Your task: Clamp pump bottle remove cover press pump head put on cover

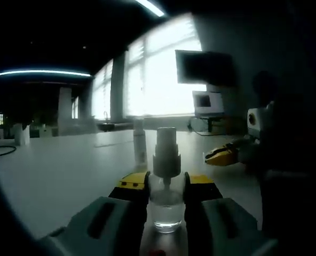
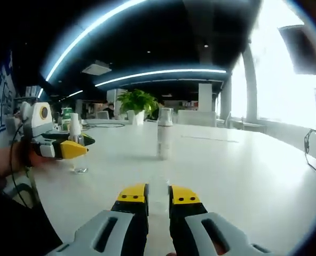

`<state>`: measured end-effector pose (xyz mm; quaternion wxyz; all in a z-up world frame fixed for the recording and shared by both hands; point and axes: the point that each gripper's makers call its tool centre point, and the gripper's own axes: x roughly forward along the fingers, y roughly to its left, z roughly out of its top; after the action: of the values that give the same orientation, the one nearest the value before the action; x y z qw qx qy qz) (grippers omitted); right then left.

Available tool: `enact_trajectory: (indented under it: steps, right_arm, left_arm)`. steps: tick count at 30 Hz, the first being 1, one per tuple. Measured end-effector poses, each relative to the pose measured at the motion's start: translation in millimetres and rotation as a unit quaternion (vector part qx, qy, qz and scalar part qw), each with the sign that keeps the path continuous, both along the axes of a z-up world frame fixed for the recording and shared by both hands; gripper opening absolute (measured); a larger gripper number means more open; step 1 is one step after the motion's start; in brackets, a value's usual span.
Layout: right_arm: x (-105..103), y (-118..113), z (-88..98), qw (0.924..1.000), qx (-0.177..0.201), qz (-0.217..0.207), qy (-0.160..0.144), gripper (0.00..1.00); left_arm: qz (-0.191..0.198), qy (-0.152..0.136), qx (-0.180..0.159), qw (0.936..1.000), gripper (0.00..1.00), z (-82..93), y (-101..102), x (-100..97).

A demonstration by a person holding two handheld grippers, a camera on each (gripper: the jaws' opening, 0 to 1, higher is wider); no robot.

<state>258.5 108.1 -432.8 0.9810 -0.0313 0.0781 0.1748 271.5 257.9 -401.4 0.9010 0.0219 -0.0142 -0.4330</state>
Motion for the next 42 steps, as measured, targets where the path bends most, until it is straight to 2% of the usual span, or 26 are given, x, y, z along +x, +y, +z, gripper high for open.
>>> enact_trajectory:
  steps: [4,6,10,32,34,36,42]
  right_arm:
    - [0.6,0.3,0.1,1.0,0.003,0.002,0.001,0.09]
    - [0.7,0.0,-0.1,1.0,0.003,0.002,0.001,0.09]
    - [0.5,-0.3,-0.5,1.0,-0.002,0.004,0.0,0.1]
    - [-5.1,3.1,-2.3,0.9998,0.012,0.014,0.011,0.11]
    - [-4.8,3.5,-3.0,0.9997,0.011,0.016,0.012,0.14]
    - [-4.0,3.1,-2.9,0.9991,0.034,0.018,0.018,0.17]
    - [-4.1,3.6,-0.4,0.9987,0.043,0.023,0.015,0.2]
  left_arm:
    - [-0.004,0.0,-0.002,1.0,0.17,1.4,-1.9,-1.3]
    - [-0.012,0.0,-0.029,0.9995,0.17,9.8,-3.0,-3.7]
    - [-0.009,-0.004,-0.012,0.9999,0.17,4.9,-4.7,-3.3]
    - [-0.004,-0.001,-0.016,0.9999,0.16,4.9,-1.8,-3.4]
    - [-0.004,-0.001,-0.016,0.9999,0.16,5.0,-2.0,-3.6]
    - [-0.004,-0.001,-0.017,0.9998,0.16,5.1,-1.9,-3.7]
    - [-0.005,-0.005,-0.016,0.9998,0.16,5.0,-1.1,-2.9]
